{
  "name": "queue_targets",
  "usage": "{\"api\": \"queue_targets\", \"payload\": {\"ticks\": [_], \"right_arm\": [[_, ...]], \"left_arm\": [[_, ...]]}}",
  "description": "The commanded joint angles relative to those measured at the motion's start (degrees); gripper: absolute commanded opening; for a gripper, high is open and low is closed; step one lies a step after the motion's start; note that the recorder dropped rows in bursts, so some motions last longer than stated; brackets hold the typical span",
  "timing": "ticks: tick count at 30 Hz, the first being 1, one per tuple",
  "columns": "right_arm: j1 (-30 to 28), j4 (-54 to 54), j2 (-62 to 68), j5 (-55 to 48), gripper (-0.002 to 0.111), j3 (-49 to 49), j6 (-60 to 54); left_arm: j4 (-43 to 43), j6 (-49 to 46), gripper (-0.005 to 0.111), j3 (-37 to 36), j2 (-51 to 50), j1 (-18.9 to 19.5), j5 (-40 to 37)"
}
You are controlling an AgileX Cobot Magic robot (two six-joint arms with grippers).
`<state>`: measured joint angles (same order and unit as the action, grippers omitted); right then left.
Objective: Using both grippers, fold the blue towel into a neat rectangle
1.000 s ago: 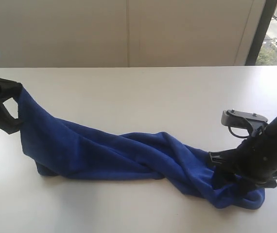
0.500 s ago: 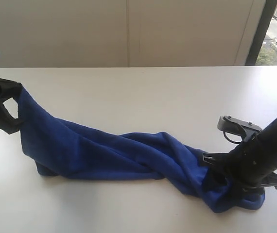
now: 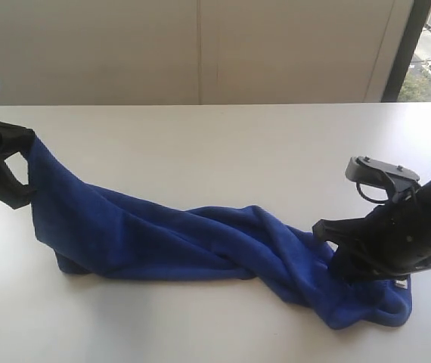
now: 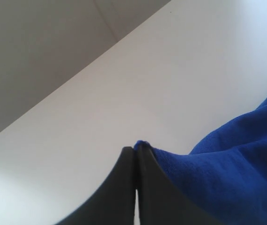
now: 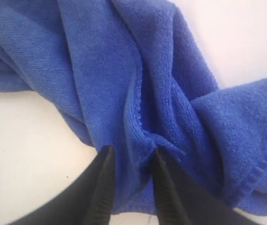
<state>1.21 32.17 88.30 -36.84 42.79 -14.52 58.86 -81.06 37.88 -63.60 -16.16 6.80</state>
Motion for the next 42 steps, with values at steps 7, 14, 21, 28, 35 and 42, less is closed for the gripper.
{"api": "queue_targets", "payload": {"ticks": [7,14,21,28,35,42], "right_arm": [[0.04,-5.05,-2.42,-0.27,0.013,-0.17,-0.28],[0.04,-6.66,-2.31,-0.31,0.039,-0.17,2.93],[0.04,-6.69,-1.57,-0.26,0.054,-0.4,3.55],[0.04,-4.86,1.06,3.6,0.054,-3.12,5.91],[0.04,-1.94,3.25,6.06,0.054,-4.91,5.52],[0.04,5.91,3.25,6.8,0.054,-4.91,-0.85]], "left_arm": [[0.88,0.24,0.0,-0.16,0.14,0.18,-0.39],[0.88,0.24,0.0,-0.16,0.14,0.18,-0.39],[0.88,0.24,0.0,-0.16,0.14,0.18,-0.39],[0.78,0.2,0.0,-0.16,0.14,0.18,-0.39],[0.78,0.2,0.0,-0.16,0.14,0.18,-0.39],[0.78,0.2,0.0,-0.16,0.14,0.18,-0.39]]}}
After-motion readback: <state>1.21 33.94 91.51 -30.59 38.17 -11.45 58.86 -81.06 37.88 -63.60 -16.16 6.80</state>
